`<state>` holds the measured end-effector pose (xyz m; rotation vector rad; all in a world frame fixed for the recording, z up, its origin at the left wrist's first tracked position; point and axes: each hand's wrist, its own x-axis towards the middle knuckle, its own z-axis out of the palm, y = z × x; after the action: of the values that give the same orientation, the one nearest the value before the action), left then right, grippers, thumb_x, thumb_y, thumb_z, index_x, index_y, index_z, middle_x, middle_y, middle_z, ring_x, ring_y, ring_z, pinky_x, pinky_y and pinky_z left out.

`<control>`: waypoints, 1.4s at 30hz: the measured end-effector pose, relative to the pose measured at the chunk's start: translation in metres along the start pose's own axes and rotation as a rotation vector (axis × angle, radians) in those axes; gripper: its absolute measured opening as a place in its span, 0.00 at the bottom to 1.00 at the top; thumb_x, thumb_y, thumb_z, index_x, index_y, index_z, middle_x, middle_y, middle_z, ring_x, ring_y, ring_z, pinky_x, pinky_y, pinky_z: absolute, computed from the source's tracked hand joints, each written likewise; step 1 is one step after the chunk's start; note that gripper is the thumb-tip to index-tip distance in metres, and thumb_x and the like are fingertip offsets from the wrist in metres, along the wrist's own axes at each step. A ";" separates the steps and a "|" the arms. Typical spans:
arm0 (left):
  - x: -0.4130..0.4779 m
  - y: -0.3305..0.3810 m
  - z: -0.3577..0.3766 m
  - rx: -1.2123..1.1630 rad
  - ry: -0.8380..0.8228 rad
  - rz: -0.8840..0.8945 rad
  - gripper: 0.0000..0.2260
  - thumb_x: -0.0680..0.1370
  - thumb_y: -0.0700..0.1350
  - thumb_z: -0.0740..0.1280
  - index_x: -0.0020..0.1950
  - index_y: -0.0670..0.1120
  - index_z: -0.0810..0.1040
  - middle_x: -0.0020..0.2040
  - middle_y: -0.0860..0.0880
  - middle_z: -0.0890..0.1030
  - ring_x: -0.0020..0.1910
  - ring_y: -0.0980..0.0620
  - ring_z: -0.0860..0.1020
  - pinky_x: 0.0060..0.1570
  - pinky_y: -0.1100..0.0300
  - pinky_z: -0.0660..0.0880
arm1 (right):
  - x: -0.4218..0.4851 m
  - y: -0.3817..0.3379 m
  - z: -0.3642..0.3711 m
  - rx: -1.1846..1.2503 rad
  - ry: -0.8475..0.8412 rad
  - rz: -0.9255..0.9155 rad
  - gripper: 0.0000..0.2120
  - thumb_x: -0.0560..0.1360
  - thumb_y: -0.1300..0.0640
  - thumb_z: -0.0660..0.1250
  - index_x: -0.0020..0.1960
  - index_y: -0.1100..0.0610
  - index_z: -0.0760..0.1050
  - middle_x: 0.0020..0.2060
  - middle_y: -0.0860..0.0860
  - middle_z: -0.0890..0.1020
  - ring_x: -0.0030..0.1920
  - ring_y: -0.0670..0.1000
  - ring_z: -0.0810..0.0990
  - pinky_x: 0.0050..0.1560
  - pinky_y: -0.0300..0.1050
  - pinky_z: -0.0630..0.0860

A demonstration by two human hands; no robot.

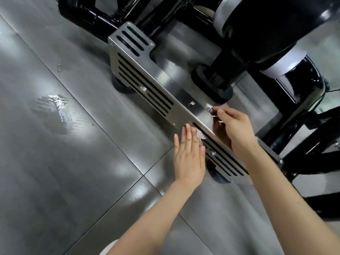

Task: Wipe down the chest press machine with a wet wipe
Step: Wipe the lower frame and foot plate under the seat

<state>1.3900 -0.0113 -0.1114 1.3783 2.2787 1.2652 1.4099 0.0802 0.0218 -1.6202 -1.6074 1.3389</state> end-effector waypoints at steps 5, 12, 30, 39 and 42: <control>0.015 0.008 -0.005 -0.049 0.055 -0.145 0.25 0.81 0.51 0.36 0.73 0.37 0.45 0.74 0.43 0.49 0.75 0.44 0.53 0.72 0.48 0.44 | -0.007 0.008 -0.015 0.086 -0.008 0.046 0.08 0.79 0.57 0.63 0.49 0.54 0.81 0.37 0.52 0.80 0.40 0.52 0.77 0.46 0.48 0.76; 0.027 0.004 -0.029 -0.305 0.291 -0.248 0.15 0.81 0.43 0.58 0.62 0.37 0.76 0.62 0.41 0.77 0.57 0.53 0.75 0.59 0.65 0.68 | -0.031 0.018 -0.025 -0.184 0.174 -0.362 0.08 0.76 0.56 0.65 0.49 0.44 0.79 0.47 0.37 0.80 0.50 0.45 0.78 0.54 0.46 0.75; 0.079 -0.016 -0.148 -0.712 -0.222 -0.118 0.17 0.68 0.33 0.72 0.49 0.51 0.76 0.47 0.55 0.83 0.47 0.54 0.81 0.55 0.57 0.75 | -0.044 0.001 0.042 0.216 0.158 -0.236 0.07 0.74 0.67 0.67 0.46 0.57 0.81 0.39 0.51 0.83 0.39 0.45 0.80 0.43 0.38 0.77; 0.097 -0.032 -0.169 -0.482 0.016 -0.109 0.13 0.72 0.33 0.66 0.52 0.47 0.78 0.47 0.56 0.79 0.47 0.58 0.76 0.58 0.59 0.71 | -0.003 0.003 0.076 -0.689 0.254 -0.934 0.03 0.67 0.56 0.71 0.39 0.54 0.83 0.45 0.48 0.85 0.45 0.54 0.83 0.58 0.53 0.69; 0.096 -0.032 -0.168 -0.437 0.005 -0.112 0.12 0.73 0.32 0.66 0.51 0.47 0.78 0.47 0.55 0.79 0.46 0.61 0.76 0.56 0.67 0.69 | -0.006 0.021 0.052 -0.654 0.245 -0.945 0.07 0.70 0.54 0.69 0.41 0.55 0.84 0.46 0.50 0.85 0.48 0.54 0.83 0.65 0.53 0.62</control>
<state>1.2251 -0.0361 -0.0080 1.0769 1.8932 1.6037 1.3758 0.0561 -0.0156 -0.9623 -2.3215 0.1286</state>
